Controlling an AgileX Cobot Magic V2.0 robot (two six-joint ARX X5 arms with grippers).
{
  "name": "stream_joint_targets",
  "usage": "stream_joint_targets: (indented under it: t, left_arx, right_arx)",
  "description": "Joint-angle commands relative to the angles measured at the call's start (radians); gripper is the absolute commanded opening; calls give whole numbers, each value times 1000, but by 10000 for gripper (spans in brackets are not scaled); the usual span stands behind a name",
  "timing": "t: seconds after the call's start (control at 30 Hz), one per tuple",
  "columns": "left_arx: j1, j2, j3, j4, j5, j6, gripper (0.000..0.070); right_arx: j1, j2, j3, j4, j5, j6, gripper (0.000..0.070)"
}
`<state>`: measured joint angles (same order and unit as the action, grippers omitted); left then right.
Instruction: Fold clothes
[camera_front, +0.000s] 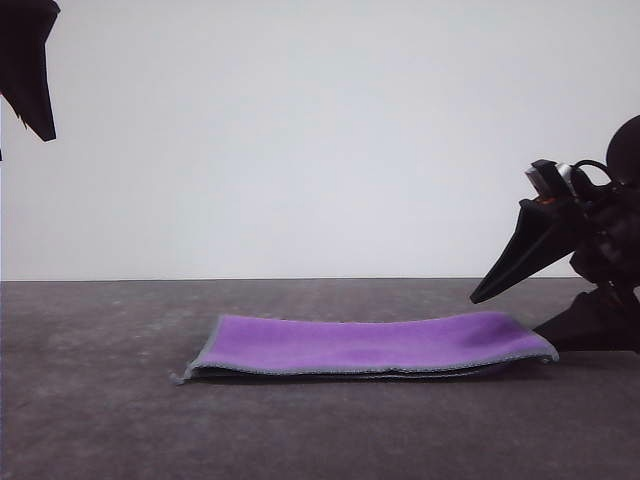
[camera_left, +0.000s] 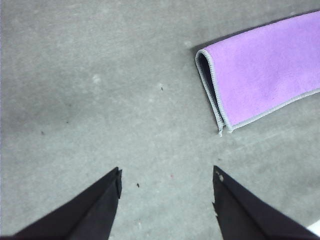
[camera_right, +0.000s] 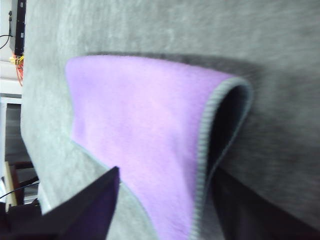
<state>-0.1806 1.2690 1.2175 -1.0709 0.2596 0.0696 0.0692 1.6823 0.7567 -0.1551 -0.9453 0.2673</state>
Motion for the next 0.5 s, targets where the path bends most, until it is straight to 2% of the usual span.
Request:
stream_joint_targets:
  t: [0.0,0.07,0.2,0.27,0.47]
  left_arx:
    - [-2,11,11,10,-1,-8,354]
    - [-2,11,11,13,-1,-11,354]
    - [-2,11,11,14,0,-11,354]
    - [-2,11,11,14,0,-11,354]
    - [-2,11,11,16,0,-12,354]
  right_arx:
    - [9,23,6,6,0,21,326]
    - [15,24,6,5,1,22,294]
    - [16,24,7,6,3,21,86]
    - [16,24,7,10,3,19,14]
    - [30,24,10,60,-41,44,3]
